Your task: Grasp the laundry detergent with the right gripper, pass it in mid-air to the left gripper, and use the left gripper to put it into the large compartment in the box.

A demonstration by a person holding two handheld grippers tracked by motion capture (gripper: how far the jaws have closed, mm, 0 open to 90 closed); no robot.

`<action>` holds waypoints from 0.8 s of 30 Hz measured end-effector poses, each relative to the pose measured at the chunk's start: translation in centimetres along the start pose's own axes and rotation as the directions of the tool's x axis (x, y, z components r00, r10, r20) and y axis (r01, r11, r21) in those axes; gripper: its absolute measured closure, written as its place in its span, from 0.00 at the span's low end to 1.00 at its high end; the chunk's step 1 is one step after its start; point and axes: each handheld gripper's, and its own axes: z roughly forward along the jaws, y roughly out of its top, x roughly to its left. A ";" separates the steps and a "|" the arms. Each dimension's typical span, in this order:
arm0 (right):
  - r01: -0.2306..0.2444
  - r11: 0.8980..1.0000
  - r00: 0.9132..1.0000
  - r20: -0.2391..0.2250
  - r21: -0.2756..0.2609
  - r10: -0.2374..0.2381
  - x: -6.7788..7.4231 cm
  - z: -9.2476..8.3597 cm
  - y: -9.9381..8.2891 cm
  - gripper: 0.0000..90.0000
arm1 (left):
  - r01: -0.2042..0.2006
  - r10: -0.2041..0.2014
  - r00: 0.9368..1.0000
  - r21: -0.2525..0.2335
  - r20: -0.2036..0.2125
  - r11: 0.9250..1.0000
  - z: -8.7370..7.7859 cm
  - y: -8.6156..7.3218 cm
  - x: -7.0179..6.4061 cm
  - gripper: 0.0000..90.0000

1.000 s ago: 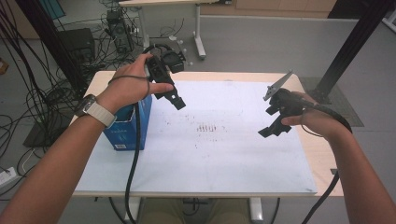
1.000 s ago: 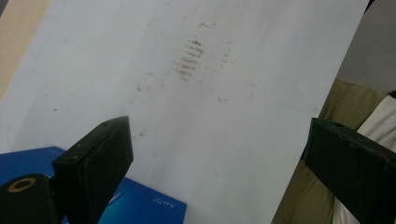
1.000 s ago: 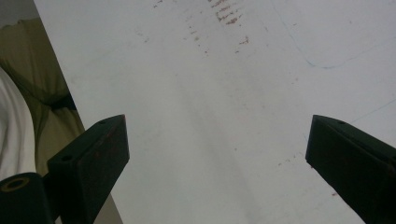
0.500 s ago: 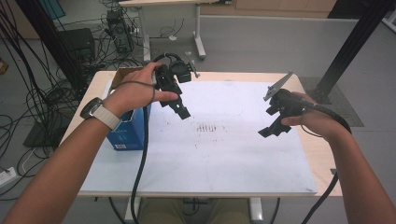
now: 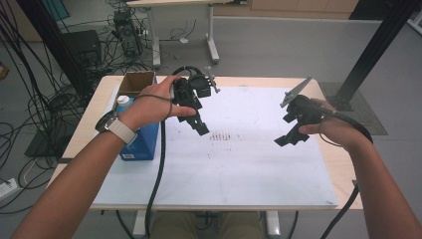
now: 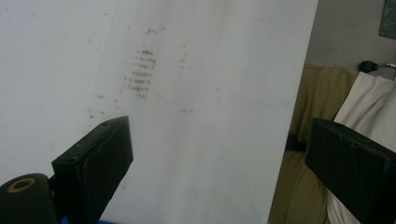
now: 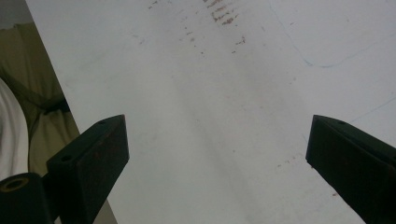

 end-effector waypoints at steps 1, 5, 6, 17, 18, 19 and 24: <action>0.002 1.000 1.000 0.000 0.001 -0.002 0.0 0.0 0.0 0.06 | 0.002 -0.002 1.000 0.001 0.002 1.000 0.1 0.0 0.0 0.09; -0.001 1.000 1.000 0.006 -0.005 0.001 0.0 -0.1 -0.2 0.06 | 0.002 -0.002 1.000 0.002 0.003 1.000 0.3 0.1 -0.1 0.09; -0.003 1.000 1.000 0.006 -0.005 0.003 0.0 -0.1 -0.3 0.06 | 0.003 -0.003 1.000 0.003 0.004 1.000 0.3 0.2 -0.1 0.09; -0.001 1.000 1.000 0.006 -0.004 0.001 0.1 -0.3 -0.3 0.06 | 0.007 -0.007 1.000 0.002 0.004 1.000 0.3 0.1 0.0 0.09; -0.001 1.000 1.000 0.006 -0.003 0.001 0.1 -0.3 -0.3 0.06 | 0.008 -0.008 1.000 0.002 0.004 1.000 0.3 0.1 0.0 0.09; -0.001 1.000 1.000 0.008 -0.004 0.001 0.1 -0.2 -0.3 0.06 | 0.010 -0.010 1.000 0.001 0.003 1.000 0.3 0.1 0.0 0.09; 0.004 1.000 1.000 0.006 -0.005 -0.004 0.1 -0.2 -0.3 0.06 | 0.014 -0.014 1.000 0.002 0.003 1.000 0.3 0.0 0.1 0.09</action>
